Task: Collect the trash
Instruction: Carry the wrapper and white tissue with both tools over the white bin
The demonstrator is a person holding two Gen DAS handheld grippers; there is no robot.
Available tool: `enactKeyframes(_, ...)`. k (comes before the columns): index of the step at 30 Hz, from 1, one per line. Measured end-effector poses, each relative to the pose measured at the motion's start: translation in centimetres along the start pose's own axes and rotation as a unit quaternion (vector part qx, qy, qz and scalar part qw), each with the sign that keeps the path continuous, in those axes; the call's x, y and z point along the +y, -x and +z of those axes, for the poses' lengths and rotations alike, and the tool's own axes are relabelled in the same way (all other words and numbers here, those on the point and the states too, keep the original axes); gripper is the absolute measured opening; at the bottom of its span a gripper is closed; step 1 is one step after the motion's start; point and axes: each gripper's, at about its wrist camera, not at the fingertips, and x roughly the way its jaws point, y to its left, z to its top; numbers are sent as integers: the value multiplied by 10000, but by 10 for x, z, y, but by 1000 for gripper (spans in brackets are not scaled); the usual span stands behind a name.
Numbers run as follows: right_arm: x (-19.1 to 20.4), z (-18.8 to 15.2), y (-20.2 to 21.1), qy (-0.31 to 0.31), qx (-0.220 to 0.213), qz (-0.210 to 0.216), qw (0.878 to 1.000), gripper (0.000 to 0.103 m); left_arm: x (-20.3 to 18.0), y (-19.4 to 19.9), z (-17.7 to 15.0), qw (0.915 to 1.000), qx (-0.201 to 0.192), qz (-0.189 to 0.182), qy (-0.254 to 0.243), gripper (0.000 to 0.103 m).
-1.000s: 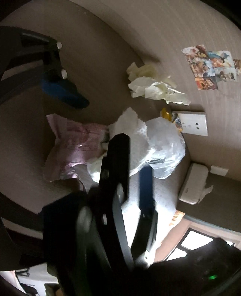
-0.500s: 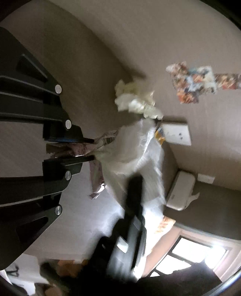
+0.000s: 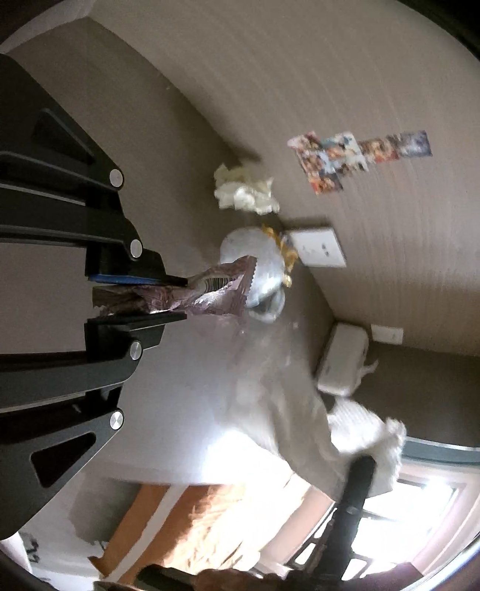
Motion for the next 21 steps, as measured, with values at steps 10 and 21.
enactKeyframes(10, -76, -22, 101, -312, -236, -881, 9953, 6, -118, 4, 21, 9959, -108, -453, -772, 12)
enactKeyframes(21, -151, -74, 188, -919, -260, -1665, 9814, 6, -267, -24, 32, 9800, 20, -1301, -1506, 12)
